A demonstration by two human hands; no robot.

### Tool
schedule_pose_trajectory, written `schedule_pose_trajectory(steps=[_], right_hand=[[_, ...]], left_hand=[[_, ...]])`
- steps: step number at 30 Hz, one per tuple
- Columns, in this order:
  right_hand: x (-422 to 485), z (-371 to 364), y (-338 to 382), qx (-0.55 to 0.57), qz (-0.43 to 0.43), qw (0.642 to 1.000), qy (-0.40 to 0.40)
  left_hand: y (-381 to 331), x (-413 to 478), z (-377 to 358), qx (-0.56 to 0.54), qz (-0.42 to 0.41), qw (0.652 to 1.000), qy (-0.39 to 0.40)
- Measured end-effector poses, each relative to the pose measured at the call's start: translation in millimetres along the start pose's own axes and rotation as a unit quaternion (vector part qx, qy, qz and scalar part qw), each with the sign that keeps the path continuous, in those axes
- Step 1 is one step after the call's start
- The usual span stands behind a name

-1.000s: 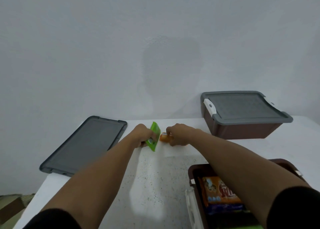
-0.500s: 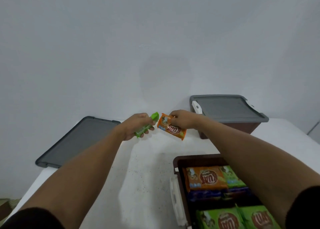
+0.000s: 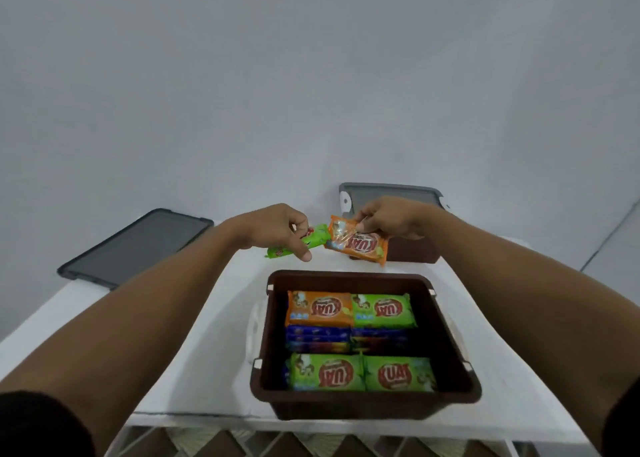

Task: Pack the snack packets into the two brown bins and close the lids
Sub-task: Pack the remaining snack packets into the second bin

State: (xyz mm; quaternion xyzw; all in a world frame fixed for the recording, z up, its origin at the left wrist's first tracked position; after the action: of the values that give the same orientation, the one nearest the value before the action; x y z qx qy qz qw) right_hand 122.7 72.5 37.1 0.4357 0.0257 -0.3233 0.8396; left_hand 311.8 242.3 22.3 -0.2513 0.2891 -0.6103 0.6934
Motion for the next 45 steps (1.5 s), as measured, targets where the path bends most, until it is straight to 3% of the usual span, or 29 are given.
schedule_pose_trajectory(steps=[5,11,18,24,32,41,45], right_hand=[[-47.5,6.7,-20.0,-0.016,-0.002,0.994,0.106],[-81.0,-12.3,-41.9,-0.080,0.008,0.981,0.178],[-93.2,-46.0,-67.7,-0.080,-0.018,0.963,0.256],[-95.5,-64.5,-72.1,-0.150,-0.014,0.957,0.249],[-102.7,-78.7,-66.9,-0.234,-0.046,0.931,0.277],[-101.0,-100.5,-73.9,-0.257,-0.115,0.906,0.314],[-99.8,-103.4,-77.1,-0.240,-0.128,0.910,0.313]], left_hand=[[-43.5,-17.6,-30.3,0.029,-0.010,0.998,0.060],[-67.8,-42.4,-74.8,0.088,0.019,0.983,0.162],[-67.7,-58.3,-109.0,0.153,0.047,0.963,0.217],[-58.0,-65.1,-127.8,0.177,0.053,0.955,0.233],[-42.7,-62.4,-124.3,0.071,0.110,0.965,0.226],[-33.8,-47.8,-141.9,0.100,0.193,0.909,0.354],[-33.5,-48.0,-143.4,0.097,0.210,0.901,0.367]])
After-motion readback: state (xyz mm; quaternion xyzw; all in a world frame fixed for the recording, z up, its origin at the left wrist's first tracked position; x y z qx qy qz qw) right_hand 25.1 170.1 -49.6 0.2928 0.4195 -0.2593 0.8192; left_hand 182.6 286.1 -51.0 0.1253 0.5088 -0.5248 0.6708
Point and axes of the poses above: each hand's wrist, its own x-axis towards the middle knuckle, its own z-axis out of the back of the hand, y = z × x, the point moved 2 cm from there along x, towards the middle knuckle, and after that the axes turned 2 degrees about -z, right-handed, at the moved point
